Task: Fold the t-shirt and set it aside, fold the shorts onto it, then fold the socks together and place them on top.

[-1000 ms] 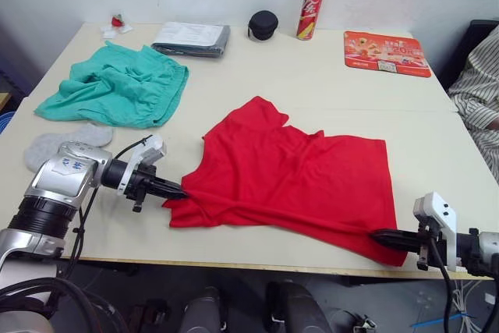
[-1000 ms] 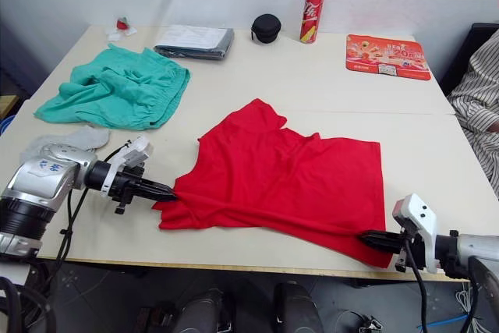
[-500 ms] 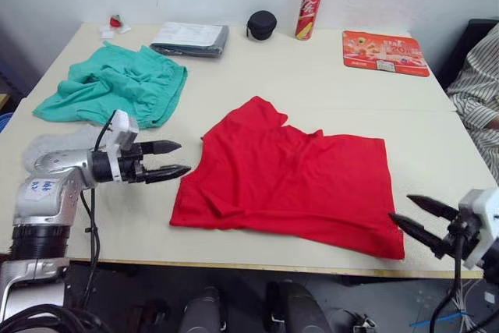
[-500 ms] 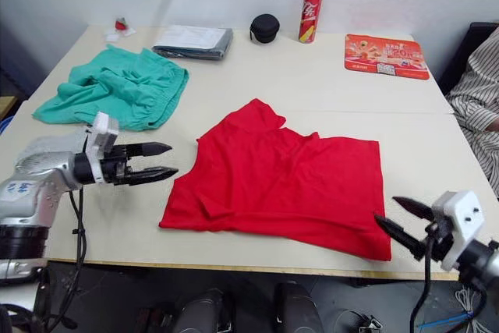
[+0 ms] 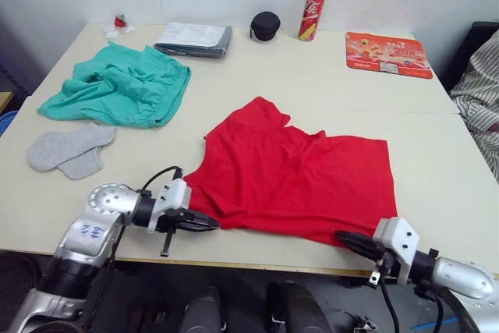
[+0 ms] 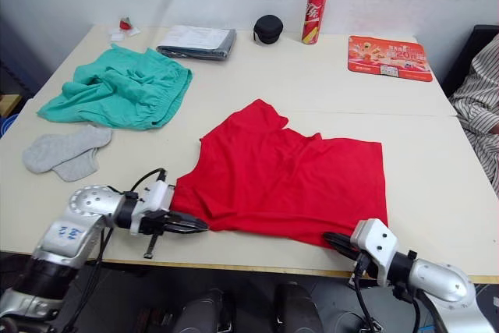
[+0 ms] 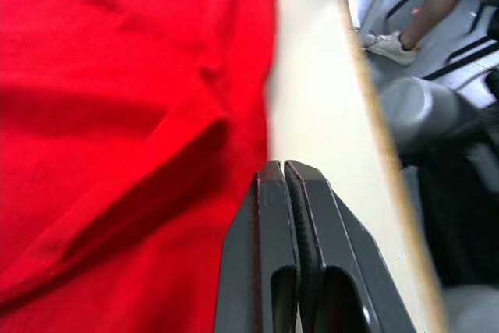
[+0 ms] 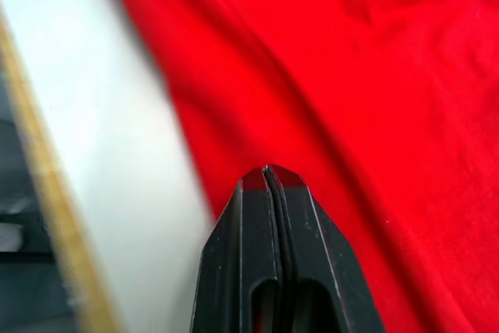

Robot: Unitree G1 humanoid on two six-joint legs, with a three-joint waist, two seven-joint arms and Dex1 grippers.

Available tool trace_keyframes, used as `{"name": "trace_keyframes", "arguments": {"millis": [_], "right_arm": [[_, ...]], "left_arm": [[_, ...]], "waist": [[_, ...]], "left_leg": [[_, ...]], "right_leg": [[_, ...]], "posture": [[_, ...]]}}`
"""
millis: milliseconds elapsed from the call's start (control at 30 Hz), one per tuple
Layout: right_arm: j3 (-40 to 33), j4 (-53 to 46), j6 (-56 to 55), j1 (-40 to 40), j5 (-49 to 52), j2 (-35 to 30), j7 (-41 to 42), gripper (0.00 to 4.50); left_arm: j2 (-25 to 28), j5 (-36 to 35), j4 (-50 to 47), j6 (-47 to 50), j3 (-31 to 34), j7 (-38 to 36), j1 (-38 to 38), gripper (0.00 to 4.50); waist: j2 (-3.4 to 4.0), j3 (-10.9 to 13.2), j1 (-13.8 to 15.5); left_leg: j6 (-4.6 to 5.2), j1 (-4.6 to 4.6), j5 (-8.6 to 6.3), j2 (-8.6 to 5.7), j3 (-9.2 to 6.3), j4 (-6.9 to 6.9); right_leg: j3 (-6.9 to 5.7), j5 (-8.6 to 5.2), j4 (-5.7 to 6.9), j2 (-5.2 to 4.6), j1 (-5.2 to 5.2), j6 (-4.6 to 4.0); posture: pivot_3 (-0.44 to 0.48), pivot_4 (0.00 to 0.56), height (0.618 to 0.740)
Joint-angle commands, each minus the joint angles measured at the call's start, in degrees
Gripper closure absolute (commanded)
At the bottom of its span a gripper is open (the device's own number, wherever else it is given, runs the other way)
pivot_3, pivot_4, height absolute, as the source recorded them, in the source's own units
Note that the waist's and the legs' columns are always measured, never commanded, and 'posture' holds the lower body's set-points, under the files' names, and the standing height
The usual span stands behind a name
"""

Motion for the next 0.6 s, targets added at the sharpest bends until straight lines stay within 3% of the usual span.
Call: {"name": "trace_keyframes", "arguments": {"millis": [33, 300, 400, 600], "right_arm": [[-1.1, 4.5, -3.0, -1.1, -0.9, 0.1, -1.3, 4.50], [-10.3, 15.2, -11.2, -0.7, 0.1, -1.1, -2.3, 4.50], [-14.5, 18.0, -15.9, 0.1, 0.6, -1.3, -2.6, 4.50], [-16.0, 2.6, -10.1, 1.8, 9.3, -1.0, -2.5, 4.50]], "left_arm": [[-2.7, 1.8, 2.5, -0.7, -0.1, 4.6, -2.7, 4.46], [-5.2, 3.9, 14.6, -4.7, 2.7, 10.6, -6.5, 4.46], [-5.3, 1.0, 15.3, -5.8, 6.4, 11.6, -7.3, 4.46], [1.6, -6.6, 4.9, -2.5, 12.0, 3.4, -1.9, 4.46]], "waist": [[0.00, 0.0, -0.1], [0.00, 0.0, -0.1], [0.00, 0.0, -0.1], [0.05, 0.0, -1.6]], "left_leg": [[0.01, -0.02, 0.00, 0.00, 0.00, 0.04], [0.04, 0.07, -0.02, 0.01, 0.01, 0.08], [0.03, 0.09, -0.03, 0.02, 0.00, 0.07], [-0.12, 0.12, 0.03, 0.08, 0.01, -0.05]], "right_leg": [[0.00, 0.01, 0.00, 0.00, 0.00, 0.01], [-0.01, 0.03, 0.02, 0.00, 0.08, 0.05], [-0.02, 0.03, 0.02, 0.00, 0.09, 0.05], [0.00, 0.02, 0.07, 0.01, 0.05, 0.04]], "posture": [[0.000, 0.150, 0.740], [0.000, 0.150, 0.740], [0.000, 0.150, 0.740], [0.000, 0.150, 0.740]]}}
